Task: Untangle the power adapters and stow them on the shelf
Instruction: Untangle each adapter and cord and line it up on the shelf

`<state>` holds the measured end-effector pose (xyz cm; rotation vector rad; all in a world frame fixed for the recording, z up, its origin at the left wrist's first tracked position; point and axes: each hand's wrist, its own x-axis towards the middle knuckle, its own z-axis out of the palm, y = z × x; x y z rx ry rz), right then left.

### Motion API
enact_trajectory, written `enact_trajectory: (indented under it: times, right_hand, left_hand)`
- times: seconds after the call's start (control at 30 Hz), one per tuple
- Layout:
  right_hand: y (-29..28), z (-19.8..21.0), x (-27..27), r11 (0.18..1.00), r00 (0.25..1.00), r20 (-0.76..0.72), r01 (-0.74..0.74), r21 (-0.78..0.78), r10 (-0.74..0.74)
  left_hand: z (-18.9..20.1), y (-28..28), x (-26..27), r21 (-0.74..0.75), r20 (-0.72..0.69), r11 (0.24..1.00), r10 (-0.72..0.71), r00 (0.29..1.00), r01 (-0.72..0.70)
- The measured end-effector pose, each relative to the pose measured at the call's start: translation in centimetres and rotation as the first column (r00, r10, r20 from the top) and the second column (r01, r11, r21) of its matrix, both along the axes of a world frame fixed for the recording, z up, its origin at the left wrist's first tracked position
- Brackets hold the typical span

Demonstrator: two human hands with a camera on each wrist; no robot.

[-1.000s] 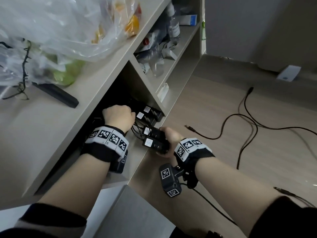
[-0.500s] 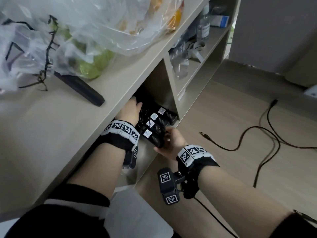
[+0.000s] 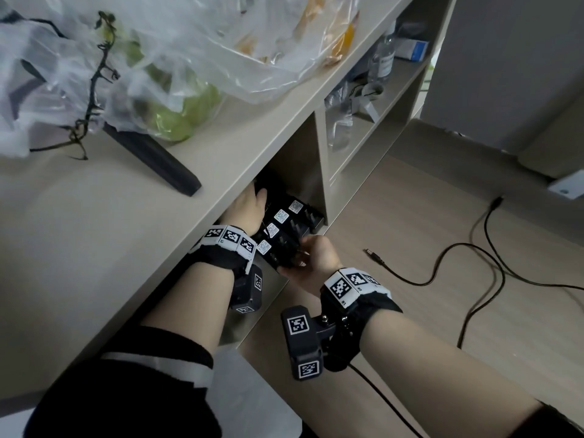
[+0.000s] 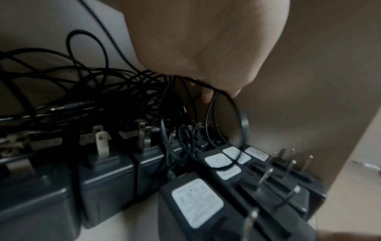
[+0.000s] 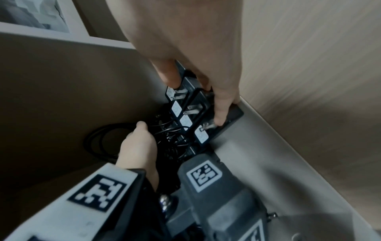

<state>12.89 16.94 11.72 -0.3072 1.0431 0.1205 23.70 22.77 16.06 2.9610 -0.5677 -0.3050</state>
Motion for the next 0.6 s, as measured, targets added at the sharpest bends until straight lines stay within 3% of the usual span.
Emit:
enact_trajectory:
  times: [0.23,0.47,0.6]
  right_hand:
    - [0.0,-0.9,-0.6,0.998,0.997,0.062,0.045,0.050,-0.048]
    - [-0.7,-1.6,-1.5,0.996,0.999,0.003,0.053,0.066,-0.054]
    - [-2.3,-0.8,-3.1,0.998,0.997,0.047,0.053,-0.013,-0.053]
  left_hand:
    - [0.0,-0.1,-0.8,-0.088,-0.106,0.990,0.105,0.989,-0.115]
    - [0.9,0.3,-1.8,-0.112,-0.050,0.990,0.084,0.995,-0.089]
    - [0.3,-0.5,-2.9,-0.105,0.125,0.994,-0.016,0.992,0.029]
